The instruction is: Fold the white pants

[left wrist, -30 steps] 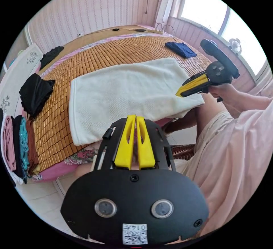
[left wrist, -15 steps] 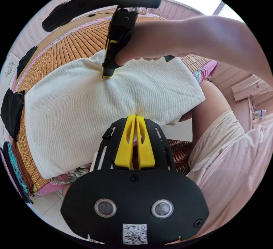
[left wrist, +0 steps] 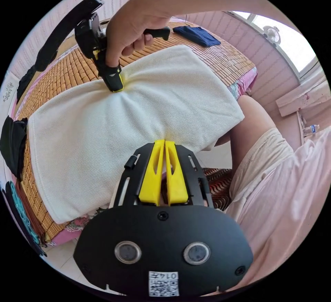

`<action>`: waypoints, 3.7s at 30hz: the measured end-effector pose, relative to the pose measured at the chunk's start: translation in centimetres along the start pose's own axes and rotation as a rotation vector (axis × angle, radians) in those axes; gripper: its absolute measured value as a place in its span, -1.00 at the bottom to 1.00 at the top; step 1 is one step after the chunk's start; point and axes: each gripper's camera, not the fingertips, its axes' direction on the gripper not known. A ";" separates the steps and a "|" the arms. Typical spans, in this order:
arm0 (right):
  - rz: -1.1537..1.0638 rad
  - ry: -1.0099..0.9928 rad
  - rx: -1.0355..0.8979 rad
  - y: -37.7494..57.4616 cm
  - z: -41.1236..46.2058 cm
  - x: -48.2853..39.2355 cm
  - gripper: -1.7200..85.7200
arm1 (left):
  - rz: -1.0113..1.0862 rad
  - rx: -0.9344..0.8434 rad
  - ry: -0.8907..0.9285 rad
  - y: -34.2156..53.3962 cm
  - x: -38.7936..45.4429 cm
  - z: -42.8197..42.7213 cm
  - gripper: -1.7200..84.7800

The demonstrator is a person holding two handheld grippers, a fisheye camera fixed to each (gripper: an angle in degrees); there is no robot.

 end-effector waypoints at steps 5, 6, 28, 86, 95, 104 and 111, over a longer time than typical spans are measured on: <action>-0.008 -0.105 -0.052 -0.6 -0.2 1.8 -0.98 | -0.021 0.097 -0.069 -4.0 -1.4 -1.3 -0.98; -0.015 -0.103 -0.064 -0.7 -0.3 1.8 -0.98 | -0.020 0.091 -0.084 -4.6 -1.7 -1.1 -0.98; -0.027 -0.027 -0.122 5.1 -3.7 2.1 -0.98 | 0.413 -0.315 -0.148 -6.4 5.9 5.9 -0.98; 1.021 -1.273 1.090 86.4 -1.7 8.6 -0.47 | 0.389 0.120 -0.045 6.3 14.0 -0.3 -0.88; 1.000 -1.350 1.262 89.9 -3.4 8.4 -0.80 | 0.457 0.290 0.047 6.7 13.6 -4.3 -0.87; 0.959 -0.966 1.343 95.9 -14.5 7.8 -0.78 | 0.396 0.585 0.294 4.6 11.6 -8.0 -0.85; 0.554 -0.853 1.146 73.8 -22.3 4.8 -0.70 | 0.065 0.456 0.151 11.4 3.3 -10.3 -0.84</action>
